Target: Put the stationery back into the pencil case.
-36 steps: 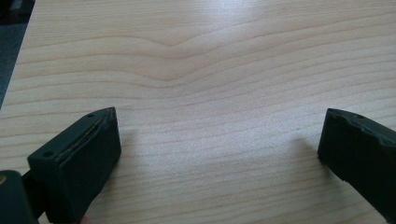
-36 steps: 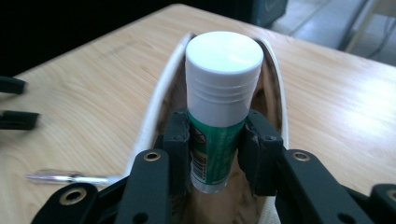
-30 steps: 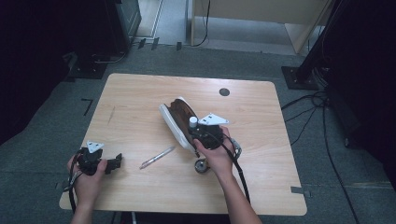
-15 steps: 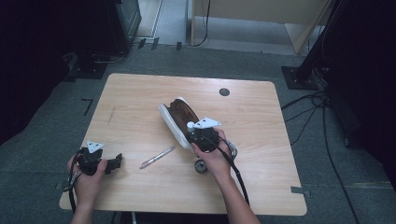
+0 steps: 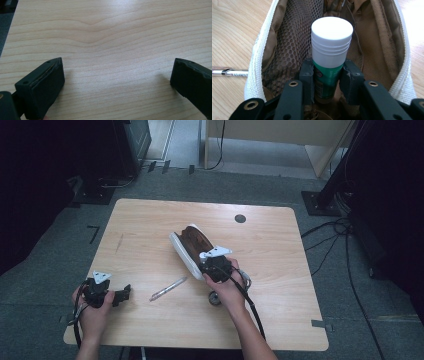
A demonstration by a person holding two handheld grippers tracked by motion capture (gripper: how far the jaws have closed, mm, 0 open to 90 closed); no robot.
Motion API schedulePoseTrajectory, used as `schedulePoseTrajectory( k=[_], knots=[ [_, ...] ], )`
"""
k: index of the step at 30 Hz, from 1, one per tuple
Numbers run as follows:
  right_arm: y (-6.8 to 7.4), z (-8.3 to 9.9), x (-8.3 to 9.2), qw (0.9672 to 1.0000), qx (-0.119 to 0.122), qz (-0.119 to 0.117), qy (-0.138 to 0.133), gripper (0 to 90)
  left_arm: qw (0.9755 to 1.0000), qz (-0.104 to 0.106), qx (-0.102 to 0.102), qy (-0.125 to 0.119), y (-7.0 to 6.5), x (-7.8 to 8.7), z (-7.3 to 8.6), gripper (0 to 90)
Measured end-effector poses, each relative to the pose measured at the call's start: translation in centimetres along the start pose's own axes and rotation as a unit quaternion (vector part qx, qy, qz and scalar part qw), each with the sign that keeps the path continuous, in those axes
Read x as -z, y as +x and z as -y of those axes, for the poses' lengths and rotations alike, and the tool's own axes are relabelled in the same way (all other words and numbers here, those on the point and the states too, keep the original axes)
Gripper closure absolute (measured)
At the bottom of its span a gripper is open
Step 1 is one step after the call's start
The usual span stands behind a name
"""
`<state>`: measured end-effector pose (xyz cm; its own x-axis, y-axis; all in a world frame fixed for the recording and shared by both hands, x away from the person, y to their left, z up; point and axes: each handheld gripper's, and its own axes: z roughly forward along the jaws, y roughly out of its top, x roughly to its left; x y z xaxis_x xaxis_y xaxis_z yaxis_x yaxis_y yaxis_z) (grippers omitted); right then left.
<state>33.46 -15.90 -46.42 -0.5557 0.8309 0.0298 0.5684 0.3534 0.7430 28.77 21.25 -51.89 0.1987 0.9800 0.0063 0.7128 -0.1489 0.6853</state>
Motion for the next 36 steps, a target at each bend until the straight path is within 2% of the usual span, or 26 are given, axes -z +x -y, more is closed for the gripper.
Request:
schedulePoseTrajectory(
  k=[15,20,26,29,34,36],
  knots=[
    [0.2,-0.1,-0.6,0.9994,-0.015,0.008,0.029,66.0,1.0,0.0,0.0,0.0,0.0,0.0,0.0,0.0],
    [0.5,-0.4,-1.0,0.9992,-0.003,0.022,0.032,66.0,1.0,0.0,0.0,0.0,0.0,0.0,0.0,0.0],
    [0.7,-0.8,-1.5,0.9987,-0.012,0.031,0.037,66.1,1.0,0.0,0.0,0.0,0.0,0.0,0.0,0.0],
    [0.9,-1.0,-1.8,0.9986,-0.002,0.036,0.039,66.0,1.0,0.0,0.0,0.0,0.0,0.0,0.0,0.0],
    [0.9,-1.7,-2.4,0.9979,0.008,0.035,0.054,65.0,1.0,0.0,0.0,0.0,0.0,0.0,0.0,0.0],
    [0.8,-1.8,-2.5,0.9984,0.0,0.026,0.049,64.6,1.0,0.0,0.0,0.0,0.0,0.0,0.0,0.0]
  ],
)
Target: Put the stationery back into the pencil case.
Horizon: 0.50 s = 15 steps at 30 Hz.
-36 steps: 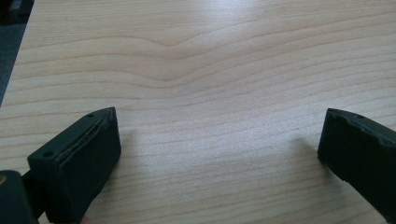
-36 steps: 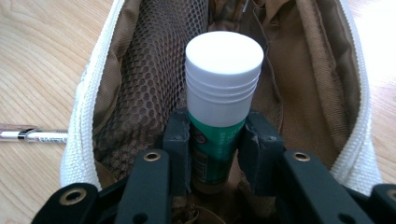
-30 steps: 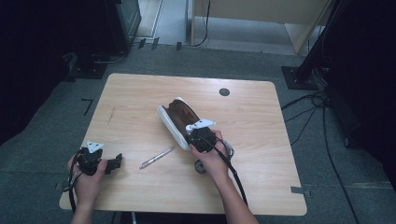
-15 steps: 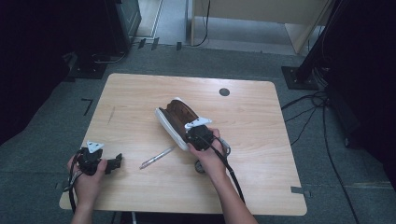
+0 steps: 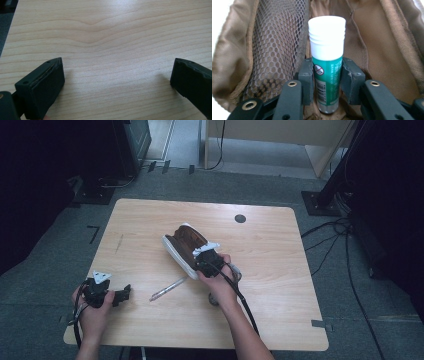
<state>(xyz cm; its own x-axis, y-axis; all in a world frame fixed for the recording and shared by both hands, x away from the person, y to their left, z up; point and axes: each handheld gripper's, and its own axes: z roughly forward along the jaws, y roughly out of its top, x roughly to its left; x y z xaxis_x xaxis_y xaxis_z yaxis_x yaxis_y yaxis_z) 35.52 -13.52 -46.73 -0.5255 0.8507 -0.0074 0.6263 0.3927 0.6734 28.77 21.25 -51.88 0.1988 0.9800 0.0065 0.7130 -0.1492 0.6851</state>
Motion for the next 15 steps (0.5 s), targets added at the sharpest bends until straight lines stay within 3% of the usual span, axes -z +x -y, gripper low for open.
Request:
schedulePoseTrajectory(
  k=[8,12,15],
  knots=[
    [0.29,-0.24,-0.16,1.0,0.008,0.003,-0.001,65.7,1.0,0.0,0.0,0.0,0.0,0.0,0.0,0.0],
    [-0.04,-0.25,-0.24,1.0,0.0,0.0,-0.002,63.6,1.0,0.0,0.0,0.0,0.0,0.0,0.0,0.0],
    [-0.18,-0.24,-0.08,1.0,-0.003,-0.007,0.0,71.2,1.0,0.0,0.0,0.0,0.0,0.0,0.0,0.0]
  ],
)
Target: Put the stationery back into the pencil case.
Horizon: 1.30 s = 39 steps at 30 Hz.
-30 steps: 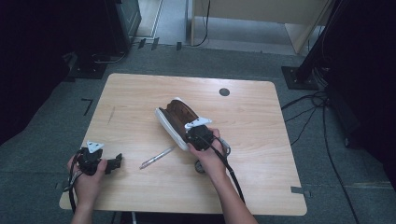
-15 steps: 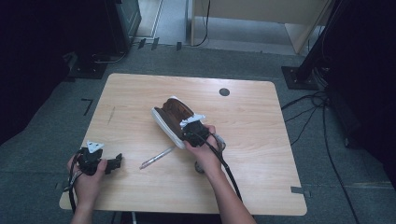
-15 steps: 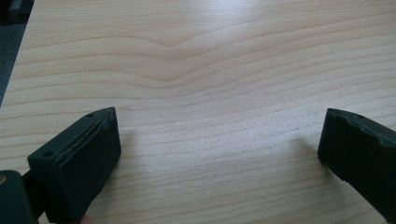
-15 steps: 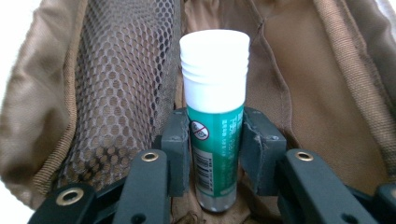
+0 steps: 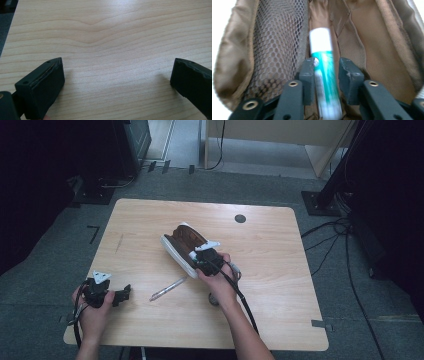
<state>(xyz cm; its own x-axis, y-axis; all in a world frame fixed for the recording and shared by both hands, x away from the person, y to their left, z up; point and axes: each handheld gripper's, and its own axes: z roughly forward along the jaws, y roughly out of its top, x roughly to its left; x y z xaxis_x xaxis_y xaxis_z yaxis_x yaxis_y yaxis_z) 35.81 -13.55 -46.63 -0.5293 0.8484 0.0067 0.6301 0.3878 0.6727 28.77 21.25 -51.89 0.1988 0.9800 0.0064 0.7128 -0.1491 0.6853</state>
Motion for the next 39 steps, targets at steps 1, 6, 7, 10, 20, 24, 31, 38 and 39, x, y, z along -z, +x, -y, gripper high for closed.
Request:
schedulePoseTrajectory(
  k=[1,6,7,10,20,24,31,38,39],
  knots=[
    [0.0,0.0,0.1,1.0,-0.002,-0.006,0.002,75.7,1.0,0.0,-0.001,0.001,0.0,0.0,0.0,0.0],
    [-0.2,0.1,0.1,1.0,-0.002,-0.006,0.0,76.2,1.0,0.0,-0.001,0.001,-0.1,0.0,0.0,0.0],
    [-0.2,0.1,0.2,1.0,-0.003,-0.007,-0.003,75.9,1.0,0.0,-0.001,0.001,-0.1,0.0,0.0,0.0],
    [-0.3,-0.1,1.1,0.9996,-0.006,-0.006,-0.025,74.6,1.0,0.0,-0.001,0.001,-0.1,0.0,0.0,0.0],
    [-0.9,-0.4,5.5,0.9956,-0.016,-0.019,-0.09,74.3,1.0,0.0,-0.001,0.001,-0.1,0.0,0.0,0.0],
    [-0.9,-0.2,6.9,0.9944,-0.013,-0.023,-0.102,74.1,1.0,0.0,-0.001,0.001,-0.1,0.0,0.0,0.0],
    [-0.6,0.6,8.6,0.9924,-0.006,-0.042,-0.116,70.8,0.9999,-0.012,0.011,0.001,-0.4,0.0,0.0,0.0],
    [-0.4,1.9,9.6,0.9903,-0.001,-0.06,-0.126,62.7,0.9998,-0.013,0.012,0.001,-0.4,0.0,0.0,0.0],
    [-0.3,2.1,9.7,0.9901,0.002,-0.061,-0.127,62.4,0.9998,-0.015,0.014,0.001,-0.8,0.1,0.1,0.0]
  ],
)
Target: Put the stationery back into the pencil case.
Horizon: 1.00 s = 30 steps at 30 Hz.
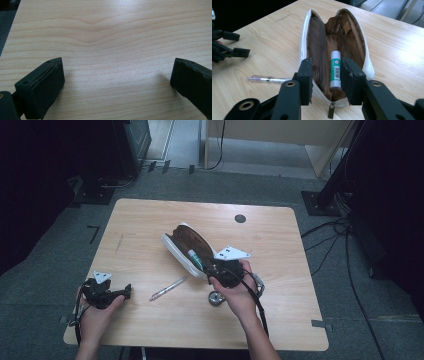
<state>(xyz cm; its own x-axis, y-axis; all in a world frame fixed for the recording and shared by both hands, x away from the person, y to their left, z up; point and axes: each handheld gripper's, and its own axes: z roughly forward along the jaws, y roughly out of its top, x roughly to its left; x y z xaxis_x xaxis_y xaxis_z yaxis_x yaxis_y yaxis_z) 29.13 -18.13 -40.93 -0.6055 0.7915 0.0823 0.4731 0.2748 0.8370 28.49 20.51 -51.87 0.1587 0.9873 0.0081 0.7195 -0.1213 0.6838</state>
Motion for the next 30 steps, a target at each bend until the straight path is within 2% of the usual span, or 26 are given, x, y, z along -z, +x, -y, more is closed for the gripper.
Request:
schedulePoseTrajectory(
  k=[4,6,7,9,10,14,17,18,19,21,23,27,30],
  knots=[
    [0.3,0.8,0.6,1.0,-0.005,-0.007,-0.003,62.2,0.9997,0.016,-0.017,0.0,-0.6,0.3,0.1,1.5],
    [0.4,1.2,0.7,0.9999,-0.01,-0.011,-0.004,62.2,0.9995,0.023,-0.022,-0.006,-1.0,0.7,0.1,12.4],
    [0.4,1.5,0.8,0.9999,-0.009,-0.013,-0.004,62.2,0.9991,0.033,-0.028,-0.007,-1.3,0.7,0.1,15.2],
    [0.6,1.9,0.8,0.9998,-0.009,-0.018,-0.004,62.1,0.9974,0.053,-0.048,-0.009,-1.9,0.8,0.2,17.1],
    [0.7,2.2,0.8,0.9998,-0.007,-0.021,-0.004,62.1,0.9963,0.065,-0.055,-0.013,-2.3,0.9,0.2,21.9],
    [1.2,3.2,0.5,0.9995,-0.003,-0.03,0.002,62.0,0.9915,0.111,-0.065,-0.021,-3.3,1.3,0.1,31.4],
    [1.4,4.0,0.3,0.9993,-0.004,-0.036,0.005,62.0,0.9856,0.15,-0.074,-0.022,-3.8,1.5,0.1,37.4],
    [1.5,4.2,0.2,0.9993,-0.004,-0.038,0.007,62.0,0.9856,0.15,-0.074,-0.022,-3.8,1.5,0.1,39.9],
    [1.5,4.4,0.1,0.9992,-0.004,-0.038,0.01,62.0,0.9804,0.18,-0.075,-0.025,-4.1,1.7,0.0,42.1],
    [1.6,4.9,-0.2,0.9991,-0.006,-0.041,0.013,62.0,0.9753,0.204,-0.079,-0.028,-4.4,1.8,0.0,45.2],
    [1.7,5.2,-0.5,0.9988,-0.009,-0.045,0.017,62.0,0.9711,0.219,-0.092,-0.023,-4.8,1.7,0.0,47.8],
    [2.1,5.6,-1.1,0.9984,-0.008,-0.051,0.022,62.0,0.9655,0.235,-0.111,-0.011,-5.7,1.6,0.1,50.6],
    [2.5,5.8,-1.5,0.9981,-0.003,-0.056,0.026,62.0,0.961,0.247,-0.123,-0.011,-6.2,1.7,0.2,52.1]
  ],
)
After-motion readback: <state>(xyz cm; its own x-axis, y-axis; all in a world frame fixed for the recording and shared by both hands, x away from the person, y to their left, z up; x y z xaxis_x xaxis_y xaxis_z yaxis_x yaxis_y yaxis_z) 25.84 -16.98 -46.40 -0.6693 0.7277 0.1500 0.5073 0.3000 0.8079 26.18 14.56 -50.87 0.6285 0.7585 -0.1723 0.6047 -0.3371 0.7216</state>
